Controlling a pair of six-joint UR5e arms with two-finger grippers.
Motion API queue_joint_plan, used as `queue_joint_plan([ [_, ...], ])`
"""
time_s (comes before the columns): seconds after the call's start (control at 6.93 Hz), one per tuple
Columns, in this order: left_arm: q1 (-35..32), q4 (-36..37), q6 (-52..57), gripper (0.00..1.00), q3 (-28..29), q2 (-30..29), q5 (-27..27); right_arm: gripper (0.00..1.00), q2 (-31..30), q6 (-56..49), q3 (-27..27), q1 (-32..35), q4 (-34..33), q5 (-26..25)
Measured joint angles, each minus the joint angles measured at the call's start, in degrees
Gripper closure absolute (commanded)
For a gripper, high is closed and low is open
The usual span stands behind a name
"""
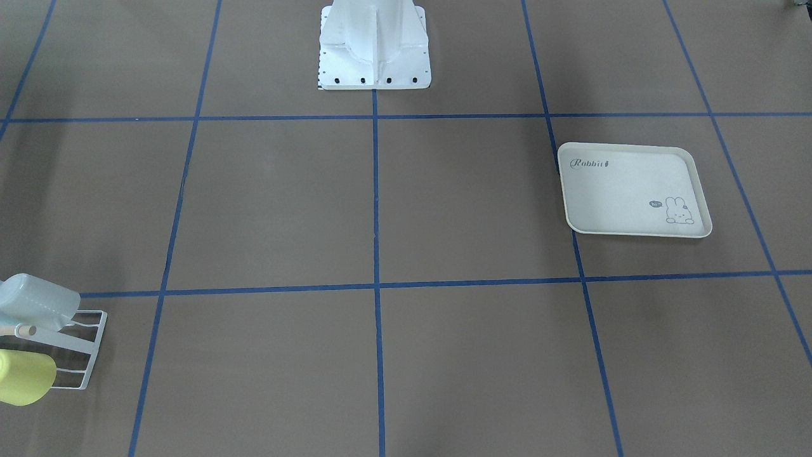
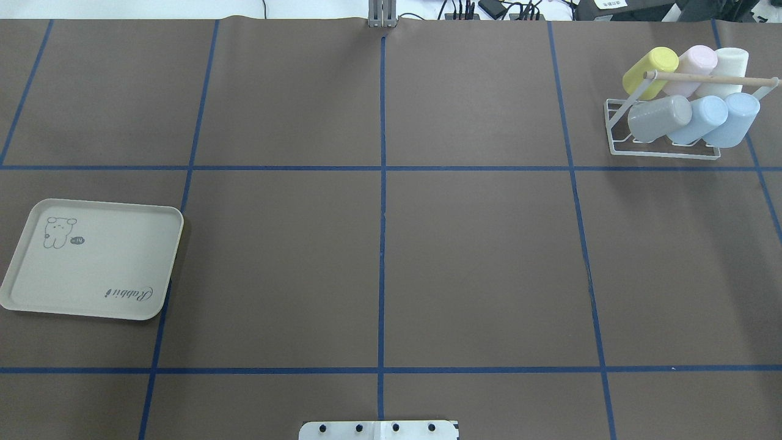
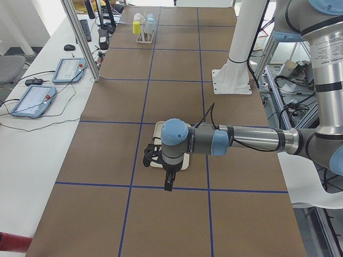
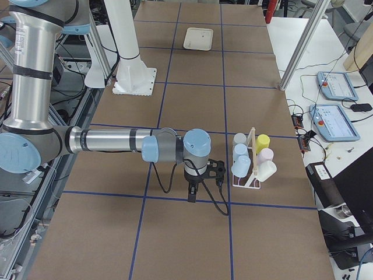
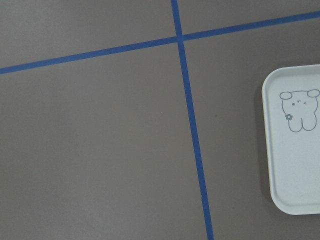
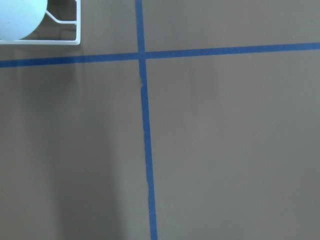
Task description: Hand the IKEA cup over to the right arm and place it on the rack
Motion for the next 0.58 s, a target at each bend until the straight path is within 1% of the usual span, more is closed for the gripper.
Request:
queue_joint_plan([
  [0.58,0.0,-0.1,0.0,0.00,-0.6,-0.9,0.0,0.00,-0.1,0.0,0.2,0.0,-0.1,0.7],
])
